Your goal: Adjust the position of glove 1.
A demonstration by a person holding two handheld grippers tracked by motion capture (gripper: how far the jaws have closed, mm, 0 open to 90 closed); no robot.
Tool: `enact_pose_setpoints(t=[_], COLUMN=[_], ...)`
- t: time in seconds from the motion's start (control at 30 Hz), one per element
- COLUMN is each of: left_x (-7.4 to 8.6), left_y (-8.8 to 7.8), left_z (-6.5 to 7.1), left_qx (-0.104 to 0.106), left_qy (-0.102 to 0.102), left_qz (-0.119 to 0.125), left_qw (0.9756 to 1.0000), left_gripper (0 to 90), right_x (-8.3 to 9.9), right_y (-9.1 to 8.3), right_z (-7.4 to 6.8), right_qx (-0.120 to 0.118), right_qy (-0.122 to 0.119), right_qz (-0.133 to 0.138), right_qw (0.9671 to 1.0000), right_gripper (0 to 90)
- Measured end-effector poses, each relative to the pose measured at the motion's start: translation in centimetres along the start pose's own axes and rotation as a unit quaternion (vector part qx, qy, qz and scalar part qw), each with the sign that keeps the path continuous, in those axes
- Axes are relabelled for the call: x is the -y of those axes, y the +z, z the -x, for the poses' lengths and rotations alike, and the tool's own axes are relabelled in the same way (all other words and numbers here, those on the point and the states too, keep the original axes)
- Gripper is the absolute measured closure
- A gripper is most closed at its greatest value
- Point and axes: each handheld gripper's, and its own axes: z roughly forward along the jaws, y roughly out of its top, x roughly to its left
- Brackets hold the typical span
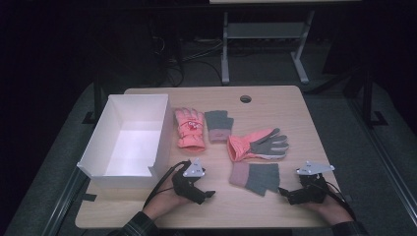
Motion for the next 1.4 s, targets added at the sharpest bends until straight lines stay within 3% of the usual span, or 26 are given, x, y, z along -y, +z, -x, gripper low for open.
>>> enact_pose_setpoints(t=[0.3,0.47,0.57,0.6,0.67,0.8,0.97,1.0,1.03,1.17,1.4], left_x=[-0.1,-0.9,-1.2,-1.6,-2.0,-3.0,-4.7,-5.0,-5.3,-6.5,-8.4], left_y=[0.0,0.0,-0.1,-0.2,-0.3,-0.3,-0.2,-0.2,-0.2,0.1,2.3], left_z=[0.0,0.2,0.2,0.3,0.4,0.5,0.3,0.1,0.0,-0.2,-0.6], left_qx=[0.002,0.006,0.016,0.028,0.035,0.05,0.06,0.066,0.067,0.072,0.071], left_qy=[0.0,-0.001,-0.002,-0.009,-0.001,0.016,0.016,0.016,0.017,0.021,0.039], left_qz=[-0.003,-0.028,-0.023,-0.014,-0.01,-0.007,-0.007,-0.004,0.0,0.003,0.007], left_qw=[1.0,0.9996,0.9996,0.9995,0.9994,0.9986,0.9981,0.9977,0.9976,0.9971,0.9967], left_gripper=[12.6,15.8,22.5,24.8,32.3,51.7,81.4,81.4,88.6,89.6,89.6], right_x=[0.0,0.0,0.0,0.0,0.0,0.0,0.0,0.0,0.0,0.0,0.0], right_y=[0.0,0.0,0.0,0.0,0.0,0.0,0.0,0.0,0.0,0.0,0.0], right_z=[0.0,0.0,0.0,0.0,0.0,0.0,0.0,0.0,0.0,0.0,0.0], right_qx=[0.0,0.0,0.0,0.0,0.0,0.0,0.0,0.0,0.0,0.0,0.0], right_qy=[0.0,0.0,0.0,0.0,0.0,0.0,0.0,0.0,0.0,0.0,0.0], right_qz=[0.0,0.001,0.0,0.0,0.0,0.001,0.0,0.0,0.0,0.0,0.001], right_qw=[1.0,1.0,1.0,1.0,1.0,1.0,1.0,1.0,1.0,1.0,1.0], right_gripper=[0.0,0.0,0.0,0.0,0.0,0.0,0.0,0.0,0.0,0.0,0.0])
